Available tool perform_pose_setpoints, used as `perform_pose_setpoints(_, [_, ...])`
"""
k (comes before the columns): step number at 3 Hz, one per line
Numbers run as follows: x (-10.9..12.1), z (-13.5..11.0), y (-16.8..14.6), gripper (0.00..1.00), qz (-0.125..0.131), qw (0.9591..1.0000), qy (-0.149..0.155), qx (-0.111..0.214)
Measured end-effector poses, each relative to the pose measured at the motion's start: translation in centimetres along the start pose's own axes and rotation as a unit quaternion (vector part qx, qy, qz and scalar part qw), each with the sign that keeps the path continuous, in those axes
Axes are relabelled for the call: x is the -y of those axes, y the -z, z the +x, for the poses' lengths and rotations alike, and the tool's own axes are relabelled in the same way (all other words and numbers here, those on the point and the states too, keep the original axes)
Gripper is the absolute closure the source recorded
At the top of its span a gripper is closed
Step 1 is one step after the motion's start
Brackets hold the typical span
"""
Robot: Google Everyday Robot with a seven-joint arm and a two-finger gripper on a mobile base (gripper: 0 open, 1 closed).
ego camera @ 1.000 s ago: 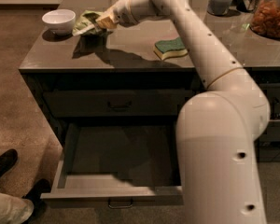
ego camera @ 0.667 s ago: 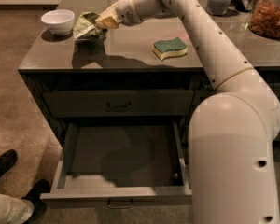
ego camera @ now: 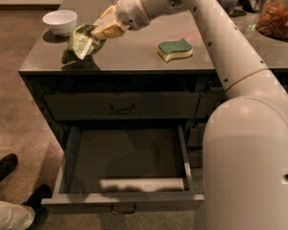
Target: Place green jalapeno chip bag into middle drawer
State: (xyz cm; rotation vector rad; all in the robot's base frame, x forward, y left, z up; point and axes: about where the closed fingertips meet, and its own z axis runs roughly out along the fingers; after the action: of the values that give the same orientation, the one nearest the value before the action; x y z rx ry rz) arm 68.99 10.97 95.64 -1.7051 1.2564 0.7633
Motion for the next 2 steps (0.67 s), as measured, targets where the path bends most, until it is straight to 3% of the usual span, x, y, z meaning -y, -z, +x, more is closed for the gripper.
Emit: perform_pose_setpoints(2, [-0.56,-0.37,-0.40,1.00,0.000,0.9999,0.005,0.010])
